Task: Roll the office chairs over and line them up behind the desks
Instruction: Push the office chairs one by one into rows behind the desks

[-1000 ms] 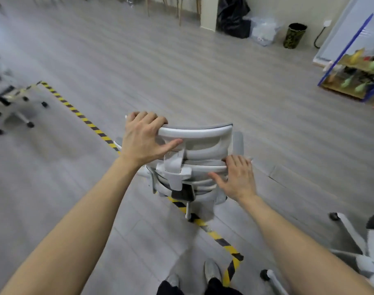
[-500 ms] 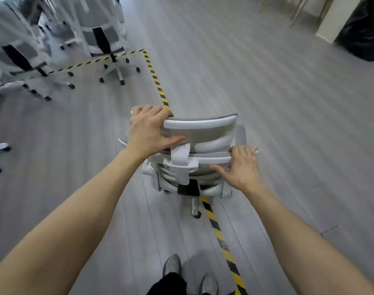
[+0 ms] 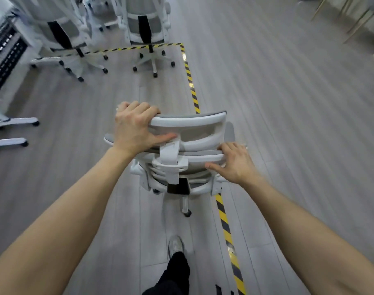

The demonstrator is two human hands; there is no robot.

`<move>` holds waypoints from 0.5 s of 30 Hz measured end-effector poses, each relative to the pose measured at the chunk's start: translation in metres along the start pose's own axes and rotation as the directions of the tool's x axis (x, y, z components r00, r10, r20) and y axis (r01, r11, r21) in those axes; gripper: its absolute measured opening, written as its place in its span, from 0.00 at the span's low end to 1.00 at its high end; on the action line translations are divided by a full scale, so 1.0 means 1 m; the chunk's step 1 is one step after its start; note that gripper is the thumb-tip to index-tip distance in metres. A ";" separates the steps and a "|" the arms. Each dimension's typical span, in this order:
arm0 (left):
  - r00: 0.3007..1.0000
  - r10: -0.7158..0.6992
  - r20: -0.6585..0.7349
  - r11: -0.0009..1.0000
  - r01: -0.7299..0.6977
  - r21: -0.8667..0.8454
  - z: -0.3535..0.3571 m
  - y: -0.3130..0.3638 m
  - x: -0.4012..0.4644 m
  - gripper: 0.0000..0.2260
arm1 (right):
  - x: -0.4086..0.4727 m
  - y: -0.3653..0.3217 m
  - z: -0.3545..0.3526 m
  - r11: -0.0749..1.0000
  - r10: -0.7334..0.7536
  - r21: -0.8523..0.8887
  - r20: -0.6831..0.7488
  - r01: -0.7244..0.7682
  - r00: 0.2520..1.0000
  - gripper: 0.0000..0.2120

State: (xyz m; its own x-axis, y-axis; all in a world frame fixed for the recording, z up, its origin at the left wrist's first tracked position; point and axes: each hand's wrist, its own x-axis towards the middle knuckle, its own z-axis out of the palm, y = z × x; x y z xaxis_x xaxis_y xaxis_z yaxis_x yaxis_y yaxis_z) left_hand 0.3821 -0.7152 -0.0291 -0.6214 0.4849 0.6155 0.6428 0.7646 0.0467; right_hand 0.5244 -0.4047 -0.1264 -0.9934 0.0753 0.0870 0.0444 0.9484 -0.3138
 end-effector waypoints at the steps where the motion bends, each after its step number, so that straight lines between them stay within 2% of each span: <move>1: 1.000 -0.011 0.001 1.000 0.011 0.010 0.002 -0.016 0.003 0.31 | 0.016 -0.010 0.007 1.000 -0.006 -0.008 0.007 0.006 1.000 0.37; 5: 0.998 -0.042 0.045 0.998 0.039 0.057 0.005 -0.081 0.019 0.32 | 0.082 -0.047 0.027 0.998 -0.053 -0.016 0.027 0.054 0.998 0.36; 9: 0.976 -0.093 0.195 0.991 0.071 0.118 -0.001 -0.139 0.041 0.31 | 0.153 -0.073 0.036 0.977 -0.210 -0.021 0.122 0.214 0.970 0.46; 10: 0.976 -0.094 0.196 0.991 0.072 0.116 0.000 -0.150 0.045 0.29 | 0.170 -0.080 0.040 0.973 -0.224 -0.021 0.132 0.229 0.966 0.45; 13: 0.984 -0.091 0.154 0.990 0.074 0.117 0.014 -0.175 0.052 0.27 | 0.218 -0.101 0.060 0.965 -0.254 -0.048 0.090 0.259 0.963 0.35; 15: 0.980 -0.152 0.125 0.980 0.134 0.146 0.026 -0.193 0.060 0.27 | 0.247 -0.114 0.073 0.955 -0.284 -0.067 0.081 0.290 0.955 0.30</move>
State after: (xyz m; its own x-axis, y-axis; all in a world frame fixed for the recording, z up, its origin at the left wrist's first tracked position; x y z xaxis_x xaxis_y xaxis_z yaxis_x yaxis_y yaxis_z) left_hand 0.2092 -0.8225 -0.0216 -0.7630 0.4120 0.4981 0.4817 0.8762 0.0132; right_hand 0.2665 -0.5166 -0.1378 -0.9701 -0.2228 0.0958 -0.2385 0.9479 -0.2110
